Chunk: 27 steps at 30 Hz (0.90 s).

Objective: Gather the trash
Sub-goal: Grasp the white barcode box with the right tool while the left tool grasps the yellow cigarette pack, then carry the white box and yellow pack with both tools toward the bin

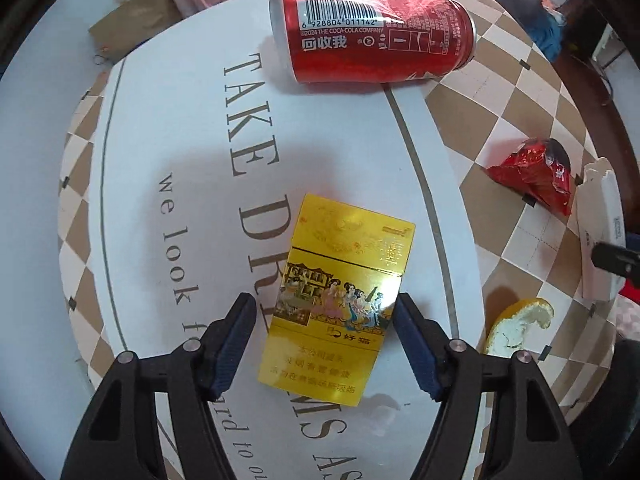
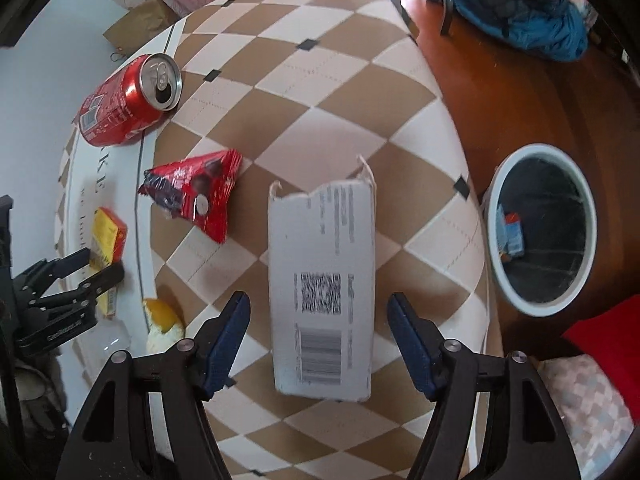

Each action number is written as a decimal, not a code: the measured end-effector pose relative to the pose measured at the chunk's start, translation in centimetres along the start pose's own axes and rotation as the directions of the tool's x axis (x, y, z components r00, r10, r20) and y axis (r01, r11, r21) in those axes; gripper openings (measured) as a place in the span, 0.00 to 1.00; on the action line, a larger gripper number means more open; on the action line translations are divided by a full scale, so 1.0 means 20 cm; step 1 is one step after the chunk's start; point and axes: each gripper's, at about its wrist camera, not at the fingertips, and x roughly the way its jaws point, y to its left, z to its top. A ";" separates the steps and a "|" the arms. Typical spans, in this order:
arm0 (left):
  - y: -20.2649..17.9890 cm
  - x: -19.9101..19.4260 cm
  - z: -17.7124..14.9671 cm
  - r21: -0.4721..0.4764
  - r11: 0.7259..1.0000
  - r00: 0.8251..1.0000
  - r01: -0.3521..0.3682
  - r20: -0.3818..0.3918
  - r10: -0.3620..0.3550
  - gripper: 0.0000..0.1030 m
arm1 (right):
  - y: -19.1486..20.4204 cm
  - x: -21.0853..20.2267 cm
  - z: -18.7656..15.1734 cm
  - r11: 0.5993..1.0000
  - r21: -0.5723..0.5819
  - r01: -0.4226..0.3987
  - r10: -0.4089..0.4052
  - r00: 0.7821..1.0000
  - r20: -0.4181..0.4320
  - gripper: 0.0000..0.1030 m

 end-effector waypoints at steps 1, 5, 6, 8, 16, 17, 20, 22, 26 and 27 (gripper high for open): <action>0.00 0.01 0.00 0.000 1.000 1.000 0.007 0.002 -0.007 0.68 | 0.01 0.01 0.01 1.000 -0.003 0.013 -0.013 1.000 0.003 0.70; 0.07 0.03 0.02 -0.007 1.000 1.000 0.019 0.018 -0.019 0.65 | 0.08 0.03 0.04 0.997 -0.031 0.076 -0.075 0.997 0.024 0.66; 0.10 0.00 0.02 -0.009 1.000 1.000 0.018 0.022 -0.018 0.64 | 0.09 0.04 0.03 0.995 -0.041 0.096 -0.095 0.995 0.028 0.66; 0.08 -0.02 -0.02 -0.009 1.000 0.999 0.028 0.037 -0.028 0.56 | 0.12 0.04 0.03 0.992 -0.049 0.118 -0.116 0.993 0.038 0.65; 0.03 -0.12 -0.12 -0.048 0.998 0.996 -0.029 0.082 0.033 0.55 | 0.16 0.03 -0.05 0.986 -0.082 0.144 -0.138 0.987 0.079 0.47; 0.04 -0.14 -0.14 -0.068 0.997 0.995 -0.031 0.093 0.037 0.55 | 0.16 0.03 -0.06 0.990 -0.070 0.119 -0.113 0.991 0.074 0.47; 0.03 -0.22 -0.21 -0.101 0.993 0.988 -0.058 0.134 0.072 0.55 | 0.18 -0.02 -0.11 0.994 -0.068 0.082 -0.076 0.993 0.095 0.47; 0.00 -0.29 -0.24 -0.107 0.992 0.983 -0.069 0.160 0.086 0.55 | 0.22 -0.08 -0.16 0.995 -0.076 0.058 -0.049 0.992 0.120 0.47; -0.04 -0.47 -0.32 -0.129 0.988 0.968 -0.084 0.226 0.112 0.55 | 0.27 -0.21 -0.27 0.995 -0.096 0.021 -0.003 0.984 0.179 0.47; -0.06 -0.51 -0.34 -0.133 0.987 0.964 -0.085 0.241 0.116 0.55 | 0.29 -0.26 -0.31 0.995 -0.100 0.012 0.008 0.981 0.196 0.47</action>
